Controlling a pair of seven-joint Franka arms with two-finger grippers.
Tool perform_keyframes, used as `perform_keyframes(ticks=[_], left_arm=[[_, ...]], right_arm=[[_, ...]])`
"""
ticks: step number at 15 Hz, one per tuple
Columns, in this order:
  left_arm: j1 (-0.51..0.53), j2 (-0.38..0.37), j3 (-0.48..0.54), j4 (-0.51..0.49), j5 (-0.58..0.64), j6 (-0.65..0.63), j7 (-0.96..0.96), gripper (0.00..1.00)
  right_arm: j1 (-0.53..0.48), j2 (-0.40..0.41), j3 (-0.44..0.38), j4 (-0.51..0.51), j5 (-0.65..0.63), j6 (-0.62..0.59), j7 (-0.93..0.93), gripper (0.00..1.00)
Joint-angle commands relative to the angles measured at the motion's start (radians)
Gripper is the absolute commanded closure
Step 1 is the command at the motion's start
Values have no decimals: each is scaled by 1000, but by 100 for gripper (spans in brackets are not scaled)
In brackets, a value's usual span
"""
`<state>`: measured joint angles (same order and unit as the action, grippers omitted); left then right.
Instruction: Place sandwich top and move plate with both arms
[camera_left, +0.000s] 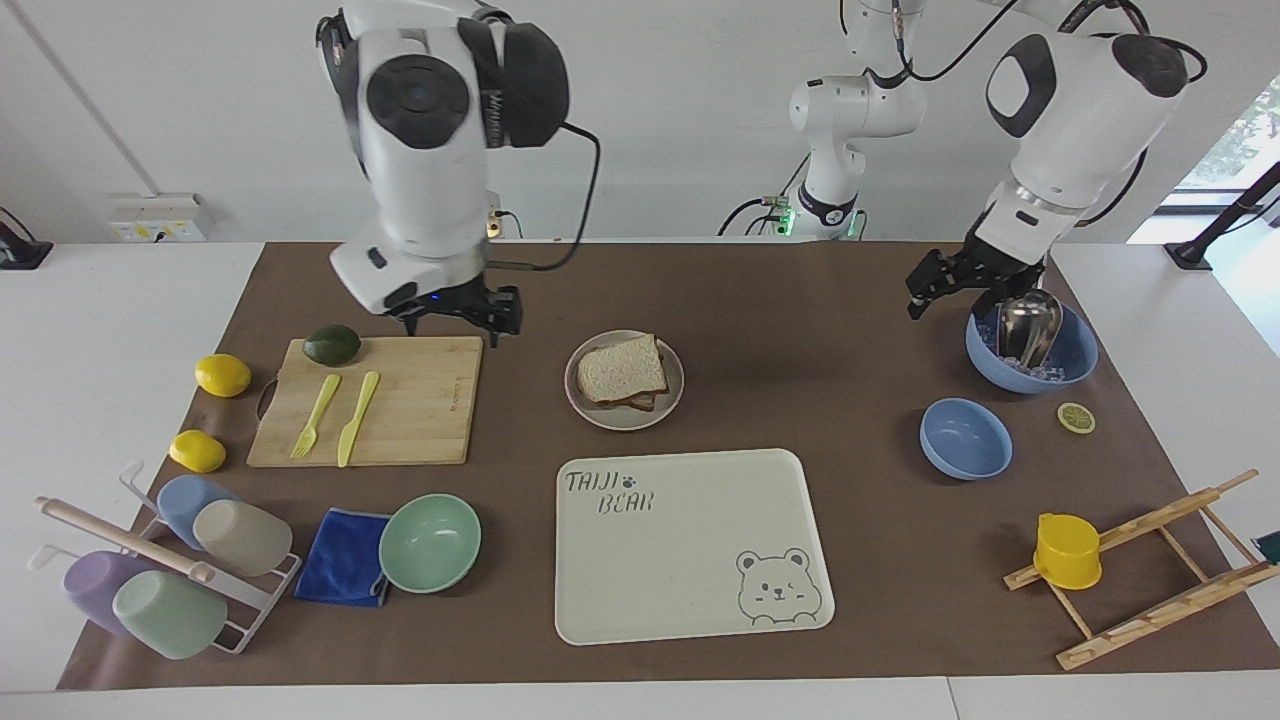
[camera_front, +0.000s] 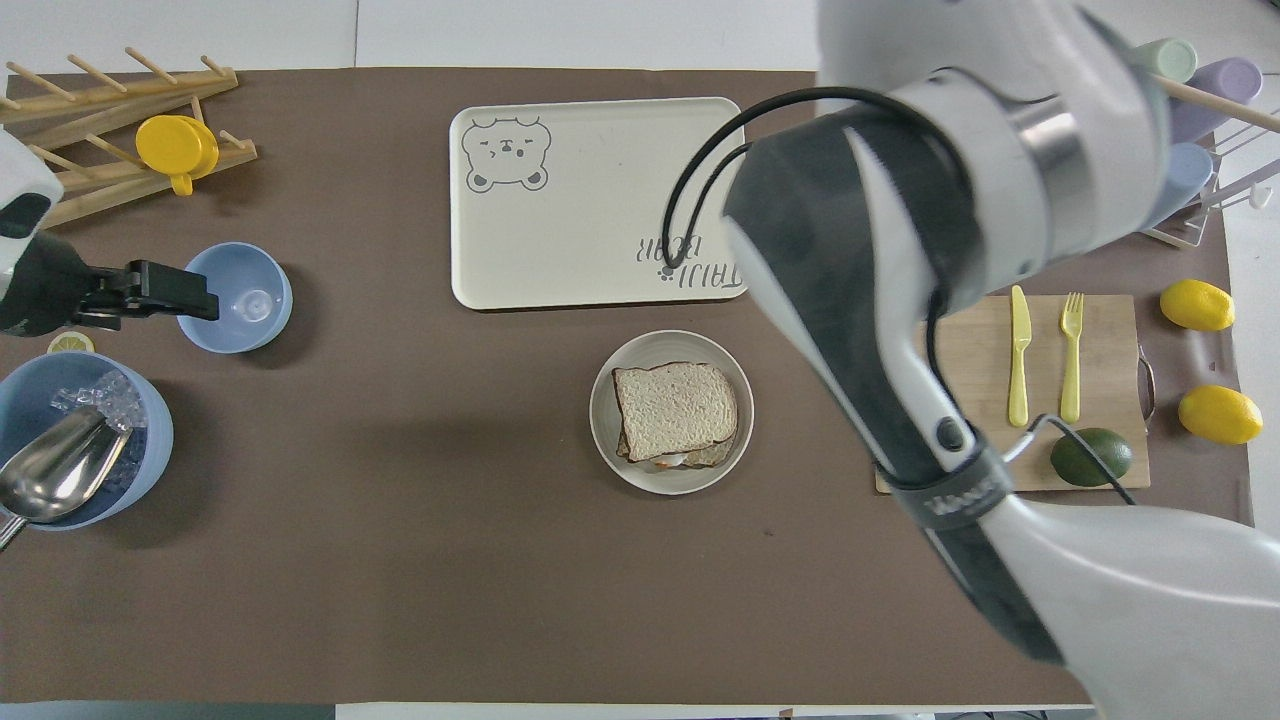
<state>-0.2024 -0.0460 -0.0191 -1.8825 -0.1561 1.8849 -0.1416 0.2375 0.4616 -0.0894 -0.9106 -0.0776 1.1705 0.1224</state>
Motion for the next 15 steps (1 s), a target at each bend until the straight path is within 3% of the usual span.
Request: perform_keyframes(ticks=[1,6,9,13,15], left_arm=[[-110,-15,16,-140,-26,165,-77,0],[-282,121,16,-202,-28,399,-233,0],[-353,182,16,-265,-43,564,-249,0],[-393,258,16,-265,-124,618,-299,1],[-402,262,16,-265,-167,617,-300,3]], right_arm=[[-67,-98,13,-135,21,-4,-104,0],[-180,-246,5,-318,22,-19,-216,0],[-188,-337,0,-523,41,128,-211,0],[-195,-382,8,-618,38,178,-211,0],[-188,-489,7,-733,42,224,-204,0]])
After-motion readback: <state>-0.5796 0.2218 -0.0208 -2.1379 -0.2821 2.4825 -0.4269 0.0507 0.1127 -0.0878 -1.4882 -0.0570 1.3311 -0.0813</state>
